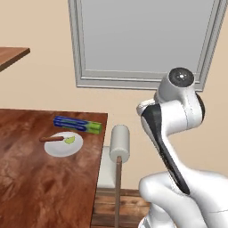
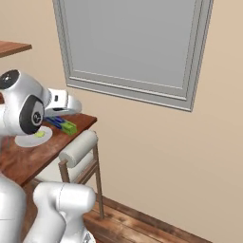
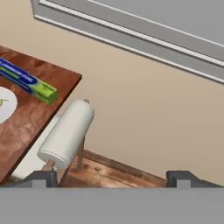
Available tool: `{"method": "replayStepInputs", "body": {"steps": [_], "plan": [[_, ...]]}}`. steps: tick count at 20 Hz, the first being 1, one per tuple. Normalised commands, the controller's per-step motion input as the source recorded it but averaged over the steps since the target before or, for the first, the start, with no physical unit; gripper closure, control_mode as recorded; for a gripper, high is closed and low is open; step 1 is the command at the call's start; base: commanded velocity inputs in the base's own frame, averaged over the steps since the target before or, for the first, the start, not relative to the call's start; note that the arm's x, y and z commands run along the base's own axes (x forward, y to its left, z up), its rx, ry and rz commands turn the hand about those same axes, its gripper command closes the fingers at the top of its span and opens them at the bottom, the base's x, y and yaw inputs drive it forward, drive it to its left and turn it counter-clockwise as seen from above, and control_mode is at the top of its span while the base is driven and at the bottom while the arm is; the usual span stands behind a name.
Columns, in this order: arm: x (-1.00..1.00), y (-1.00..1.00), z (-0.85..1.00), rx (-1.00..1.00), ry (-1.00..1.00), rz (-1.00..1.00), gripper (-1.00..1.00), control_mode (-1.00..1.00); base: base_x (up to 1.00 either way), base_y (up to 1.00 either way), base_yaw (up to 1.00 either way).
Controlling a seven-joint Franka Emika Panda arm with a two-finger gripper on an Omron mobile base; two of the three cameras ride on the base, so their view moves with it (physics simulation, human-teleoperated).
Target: Retrieve the tupperware and aluminum foil from the cabinet and place them on the dining counter near the plate with hot dog and lemon wedge to prepare for storing leftovers.
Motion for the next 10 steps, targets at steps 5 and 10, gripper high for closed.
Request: {"method": "replayStepInputs", "body": {"steps": [5, 10], "plan": [[-1.0, -0.11, 0.13, 0.15, -0.23, 0.01, -1.0, -1.0, 0.0, 0.0, 0.0], [-0.46, 0.0, 0.0, 0.02, -0.04, 0.0, -1.0, -1.0, 0.0, 0.0, 0.0]]}}
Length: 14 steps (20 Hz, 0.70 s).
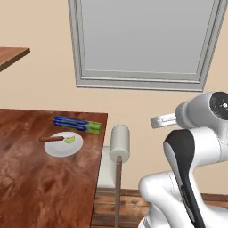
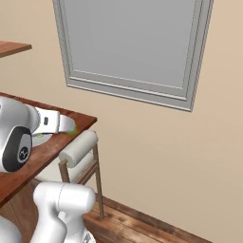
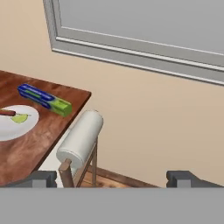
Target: Retrieve the tupperware and aluminum foil from the cabinet and place them on the dining counter near the plate with hot dog and lemon wedge to prepare for storing leftovers.
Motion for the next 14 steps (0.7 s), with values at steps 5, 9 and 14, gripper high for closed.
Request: {"method": "replayStepInputs", "body": {"steps": [5, 9, 14], "plan": [[0.04, 0.0, 0.0, 0.0, 0.0, 0.0, -1.0, -1.0, 0.0, 0.0, 0.0], [0.14, 0.0, 0.0, 0.0, 0.02, 0.0, -1.0, -1.0, 0.0, 0.0, 0.0], [0.0, 0.0, 0.0, 0.0, 0.0, 0.0, -1.0, 1.0, -0.87, -0.18, 0.0]]}}
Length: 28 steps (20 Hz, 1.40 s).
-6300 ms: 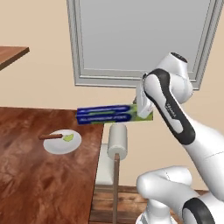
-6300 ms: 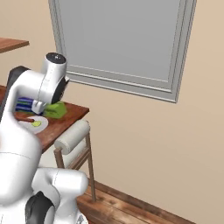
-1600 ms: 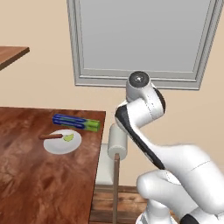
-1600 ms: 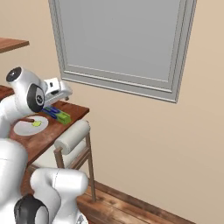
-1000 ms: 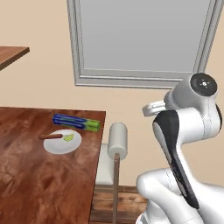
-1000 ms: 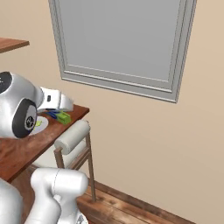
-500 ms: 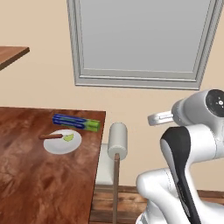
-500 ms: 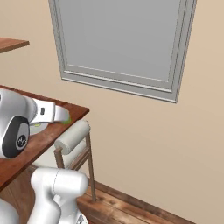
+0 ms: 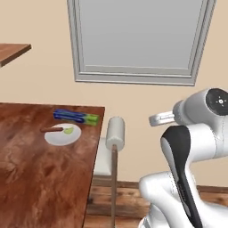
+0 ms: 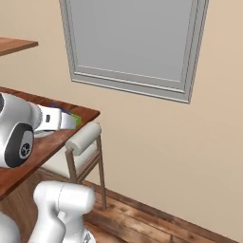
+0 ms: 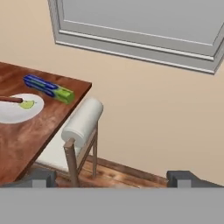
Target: Retrieve the tupperware and aluminum foil from the cabinet and place them on the dining counter near the plate with hot dog and lemon wedge to prepare for storing leftovers.
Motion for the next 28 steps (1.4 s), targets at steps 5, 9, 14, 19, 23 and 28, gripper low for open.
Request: {"method": "replayStepInputs", "body": {"steps": [5, 9, 14, 19, 23, 28], "plan": [[0.0, 0.0, 0.0, 0.0, 0.0, 0.0, -1.0, 1.0, -1.0, -0.36, 0.16], [0.0, 0.0, 0.0, 0.0, 0.0, 0.0, -1.0, 1.0, -0.69, -0.11, 0.49], [0.0, 0.0, 0.0, 0.0, 0.0, 0.0, -1.0, 1.0, -0.26, 0.0, 0.79], [0.0, 0.0, 0.0, 0.0, 0.0, 0.0, -1.0, 1.0, -0.01, 0.05, 0.94], [0.0, 0.0, 0.0, 0.0, 0.0, 0.0, -1.0, 1.0, 0.0, 0.1, 0.99], [0.0, 0.0, 0.0, 0.0, 0.0, 0.0, -1.0, 1.0, 0.0, 0.15, 0.98]]}}
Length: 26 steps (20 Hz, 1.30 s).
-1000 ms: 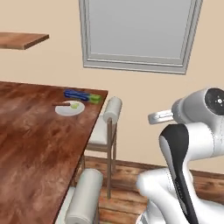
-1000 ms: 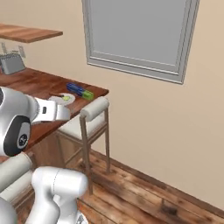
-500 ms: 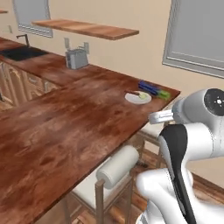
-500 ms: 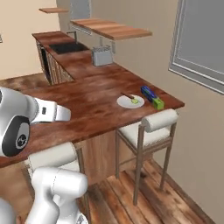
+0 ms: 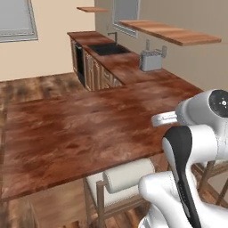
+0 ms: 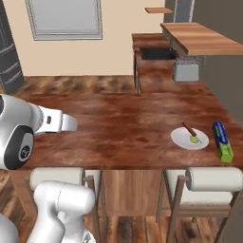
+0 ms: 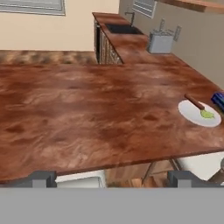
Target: Retrieve the tupperware and aluminum foil from the cabinet and place them on the dining counter near the plate with hot dog and lemon wedge to prepare for storing leftovers.
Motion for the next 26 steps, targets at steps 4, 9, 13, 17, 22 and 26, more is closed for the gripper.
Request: {"method": "replayStepInputs", "body": {"steps": [4, 9, 13, 17, 22, 26], "plan": [[0.0, 0.0, 0.0, 0.0, 0.0, 0.0, -1.0, 1.0, -0.13, 0.43, 0.96], [0.0, 0.0, 0.0, 0.0, 0.0, 0.0, -1.0, 1.0, -0.15, 0.65, 0.88], [0.0, 0.0, 0.0, 0.0, 0.0, 0.0, -1.0, 1.0, -0.42, 0.73, 0.76], [0.0, 0.0, 0.0, 0.0, 0.0, 0.0, -1.0, 1.0, -0.99, 0.1, 0.44], [0.0, 0.0, 0.0, 0.0, 0.0, 0.0, -1.0, 1.0, -1.0, -0.17, 0.21], [0.0, 0.0, 0.0, 0.0, 0.0, 0.0, -1.0, 1.0, -1.0, -0.04, 0.29]]}}
